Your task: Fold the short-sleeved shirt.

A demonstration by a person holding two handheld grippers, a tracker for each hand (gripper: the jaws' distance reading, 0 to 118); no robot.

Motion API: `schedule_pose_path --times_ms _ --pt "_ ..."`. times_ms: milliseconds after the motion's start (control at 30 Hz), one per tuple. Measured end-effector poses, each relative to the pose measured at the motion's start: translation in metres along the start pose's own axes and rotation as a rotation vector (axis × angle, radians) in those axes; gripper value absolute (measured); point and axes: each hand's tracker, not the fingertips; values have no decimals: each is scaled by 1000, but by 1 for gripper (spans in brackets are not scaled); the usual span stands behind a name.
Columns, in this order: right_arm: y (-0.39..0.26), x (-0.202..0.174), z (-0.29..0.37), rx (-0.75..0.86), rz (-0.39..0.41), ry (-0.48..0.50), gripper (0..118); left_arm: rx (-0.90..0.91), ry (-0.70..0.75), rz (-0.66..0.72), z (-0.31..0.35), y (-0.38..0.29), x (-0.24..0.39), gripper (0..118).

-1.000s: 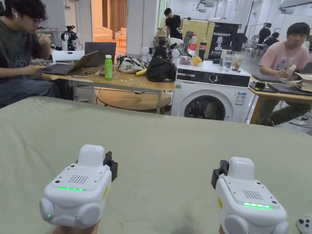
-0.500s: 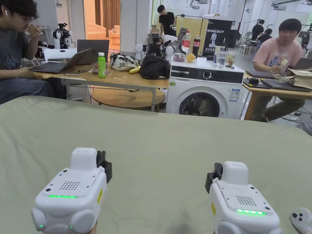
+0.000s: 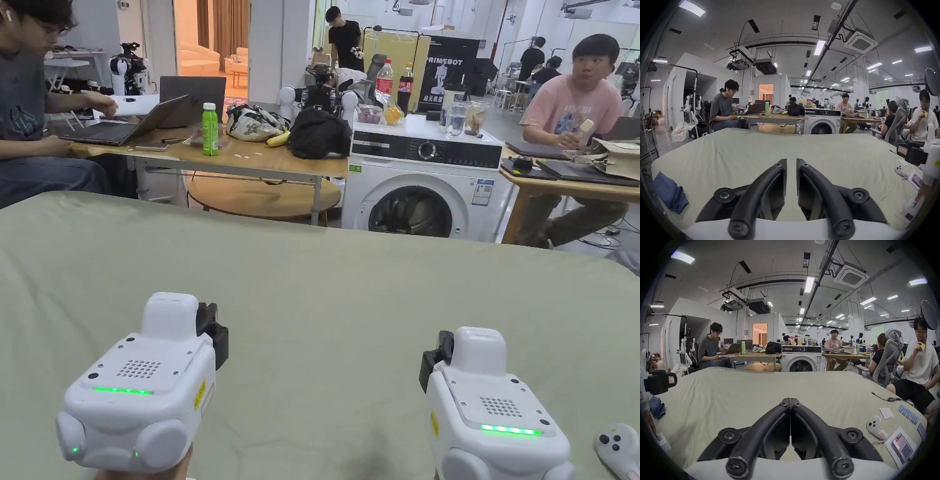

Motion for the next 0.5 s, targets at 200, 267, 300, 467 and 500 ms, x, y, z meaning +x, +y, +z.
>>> schedule_pose_path --times_ms 200,267,300,467,500 --pt "0 0 -5 -6 -1 -4 35 -27 -13 26 -6 1 -3 66" --pt "0 2 -8 -17 -12 -1 70 -28 -24 31 -7 0 -5 84" --pt "-1 4 -9 -22 -22 -2 72 -27 -31 35 -7 0 -5 86" --pt "0 6 -9 2 -21 -14 78 -15 -38 29 -7 0 -3 86" --pt "0 7 -8 10 -22 -9 78 -11 -38 24 -7 -1 -4 86"
